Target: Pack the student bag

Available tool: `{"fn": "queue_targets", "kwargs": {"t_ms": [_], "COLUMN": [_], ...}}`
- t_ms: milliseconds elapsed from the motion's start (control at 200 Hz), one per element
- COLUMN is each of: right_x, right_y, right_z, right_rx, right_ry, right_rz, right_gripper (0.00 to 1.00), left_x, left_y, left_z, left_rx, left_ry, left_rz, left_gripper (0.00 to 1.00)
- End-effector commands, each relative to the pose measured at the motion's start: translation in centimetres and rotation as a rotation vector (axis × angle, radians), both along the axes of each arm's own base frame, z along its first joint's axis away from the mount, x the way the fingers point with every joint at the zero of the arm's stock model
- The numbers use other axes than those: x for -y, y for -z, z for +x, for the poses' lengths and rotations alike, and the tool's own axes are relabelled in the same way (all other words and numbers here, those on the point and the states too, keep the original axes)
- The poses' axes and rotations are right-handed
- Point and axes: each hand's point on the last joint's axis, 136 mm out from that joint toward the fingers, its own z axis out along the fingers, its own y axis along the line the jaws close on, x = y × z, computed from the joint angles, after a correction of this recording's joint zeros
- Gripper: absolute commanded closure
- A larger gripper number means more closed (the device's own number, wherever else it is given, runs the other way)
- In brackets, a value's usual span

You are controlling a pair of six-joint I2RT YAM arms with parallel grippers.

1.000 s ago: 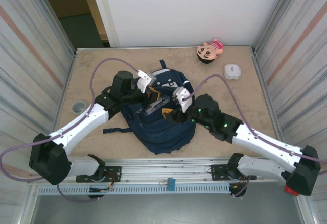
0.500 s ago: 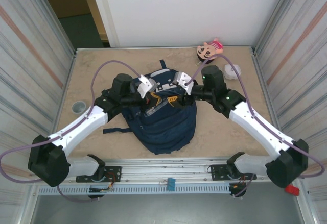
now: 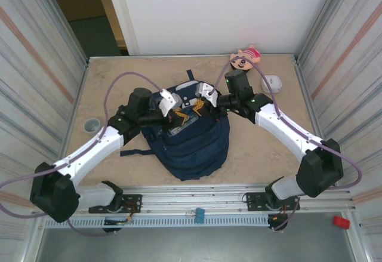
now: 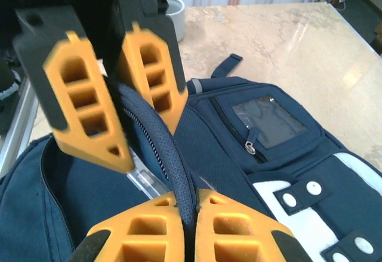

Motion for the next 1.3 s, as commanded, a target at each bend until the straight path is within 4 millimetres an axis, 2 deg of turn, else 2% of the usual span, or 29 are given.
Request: {"fn": "queue_targets", "kwargs": {"t_ms": [0, 60, 125, 271, 371, 536, 747, 982, 1097, 1298], "right_x": [0.3, 0.7, 0.9, 1.0, 1.1, 1.6, 1.9, 2.0, 1.9, 1.8], "right_y": [-3.4, -3.6, -3.6, -3.6, -3.2, -1.8, -1.6, -1.5, -1.4, -1.2], "right_z": [0.0, 0.0, 0.1, 0.0, -0.4, -1.1, -2.0, -2.1, -2.0, -1.7], "right_rx": [0.053, 0.054, 0.051, 0.051, 0.042, 0.009, 0.008, 0.003, 0.001, -0.004], "right_ry": [-0.047, -0.046, -0.046, -0.057, -0.071, -0.067, -0.066, -0.063, -0.061, -0.050], "right_rz": [0.077, 0.084, 0.086, 0.087, 0.080, 0.046, 0.047, 0.044, 0.042, 0.042], "right_gripper": [1.00, 1.00, 1.00, 1.00, 1.00, 1.00, 1.00, 1.00, 1.00, 1.00], "left_x": [-1.0, -2.2, -3.6, -6.8, -8.5, -10.4, -10.9, -9.8, -9.1, -7.8], "left_y": [-2.5, -1.9, -1.0, 1.8, 4.5, 7.8, 9.1, 10.7, 10.4, 9.1], "left_z": [-1.0, -1.2, -1.9, -3.6, -4.9, -5.2, -3.9, -3.7, -4.4, -5.3], "left_rx": [0.105, 0.102, 0.109, 0.165, 0.176, 0.148, 0.149, 0.103, 0.062, 0.036], "left_ry": [0.019, 0.001, 0.009, 0.062, 0.138, 0.160, 0.125, 0.186, 0.244, 0.287], "left_rz": [-0.045, -0.023, 0.027, 0.220, 0.381, 0.534, 0.502, 0.449, 0.406, 0.302], "left_gripper": [0.60, 0.48, 0.41, 0.38, 0.35, 0.31, 0.34, 0.39, 0.49, 0.58]}}
